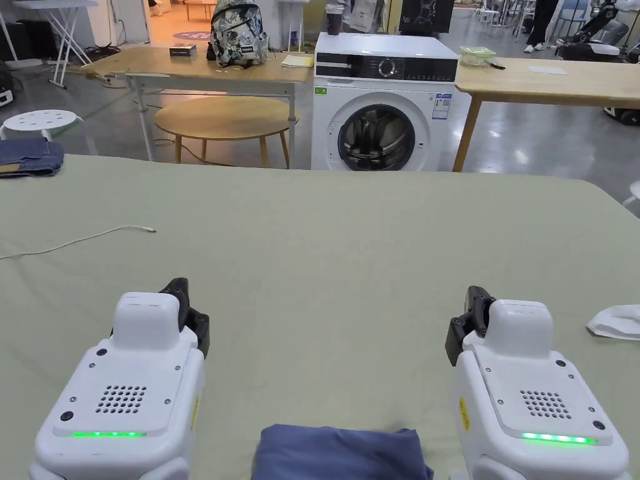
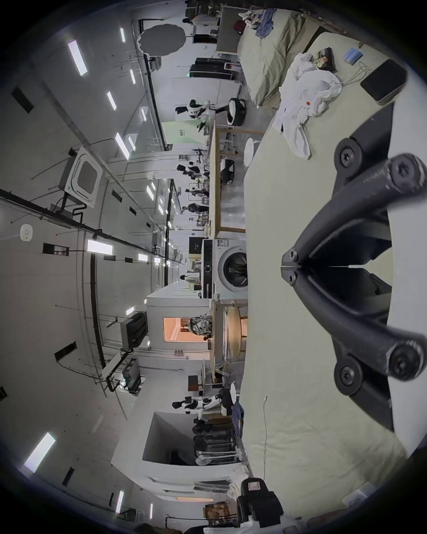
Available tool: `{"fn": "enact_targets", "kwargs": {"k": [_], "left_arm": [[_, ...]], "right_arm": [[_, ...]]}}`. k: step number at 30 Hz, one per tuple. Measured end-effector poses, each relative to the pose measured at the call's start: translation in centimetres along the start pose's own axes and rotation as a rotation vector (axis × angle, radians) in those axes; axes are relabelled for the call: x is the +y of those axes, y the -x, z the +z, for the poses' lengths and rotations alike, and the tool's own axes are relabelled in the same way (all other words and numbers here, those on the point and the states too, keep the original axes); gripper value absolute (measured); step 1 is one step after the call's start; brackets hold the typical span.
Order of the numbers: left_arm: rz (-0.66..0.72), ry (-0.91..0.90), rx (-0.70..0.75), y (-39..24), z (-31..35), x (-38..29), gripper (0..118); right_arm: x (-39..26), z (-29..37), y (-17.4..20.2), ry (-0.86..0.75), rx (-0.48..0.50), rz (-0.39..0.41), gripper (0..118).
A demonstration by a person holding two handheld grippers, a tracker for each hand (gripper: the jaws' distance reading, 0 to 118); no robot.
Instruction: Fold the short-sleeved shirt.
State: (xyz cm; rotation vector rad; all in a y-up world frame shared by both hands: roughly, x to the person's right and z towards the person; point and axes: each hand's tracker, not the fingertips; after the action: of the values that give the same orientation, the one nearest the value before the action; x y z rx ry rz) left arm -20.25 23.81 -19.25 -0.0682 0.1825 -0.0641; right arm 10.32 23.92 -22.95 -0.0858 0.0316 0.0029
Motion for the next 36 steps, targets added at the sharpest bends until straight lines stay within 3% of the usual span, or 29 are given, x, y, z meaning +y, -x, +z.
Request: {"fn": "enact_targets", "kwargs": {"k": [5, 13, 19, 21, 25, 29, 31, 32, 35, 36], "left_arm": [[0.047, 0.02, 0.003, 1.1, 0.2, -0.3, 0], [0.038, 0.069, -0.016, 2.1, 1.2, -1.7, 0], [0.065, 0.125, -0.031, 3.0, 2.0, -3.0, 0], [0.093, 0.185, -0.068, 3.5, 2.2, -3.5, 0], [0.172, 0.338, -0.175, 4.6, 1.8, -4.9, 0], [0.38, 0.623, -0.419, 6.3, -0.9, -7.3, 0], [0.506, 0.82, -0.565, 7.0, -2.8, -9.4, 12], [0.561, 0.831, -0.598, 7.3, -3.3, -10.3, 24], [0.648, 0.938, -0.743, 7.5, -4.7, -12.4, 83], [0.683, 0.977, -0.791, 7.4, -5.2, -13.2, 87]], "right_arm": [[-1.4, 1.9, 0.1, 0.084, 0.058, 0.006, 0], [-9.4, 4.7, 3.3, 0.404, 0.213, 0.128, 0], [-14.6, 2.1, 4.3, 0.637, 0.161, 0.183, 0], [-15.0, 1.8, 3.9, 0.613, 0.169, 0.133, 0], [-14.4, 1.8, 4.1, 0.618, 0.165, 0.15, 0], [-14.4, 1.7, 3.8, 0.621, 0.175, 0.139, 0], [-14.3, 1.6, 3.8, 0.626, 0.179, 0.143, 0], [-14.3, 1.5, 3.6, 0.628, 0.181, 0.14, 0], [-14.3, 1.4, 3.3, 0.634, 0.186, 0.121, 0], [-14.4, 1.4, 3.2, 0.634, 0.187, 0.118, 0]]}}
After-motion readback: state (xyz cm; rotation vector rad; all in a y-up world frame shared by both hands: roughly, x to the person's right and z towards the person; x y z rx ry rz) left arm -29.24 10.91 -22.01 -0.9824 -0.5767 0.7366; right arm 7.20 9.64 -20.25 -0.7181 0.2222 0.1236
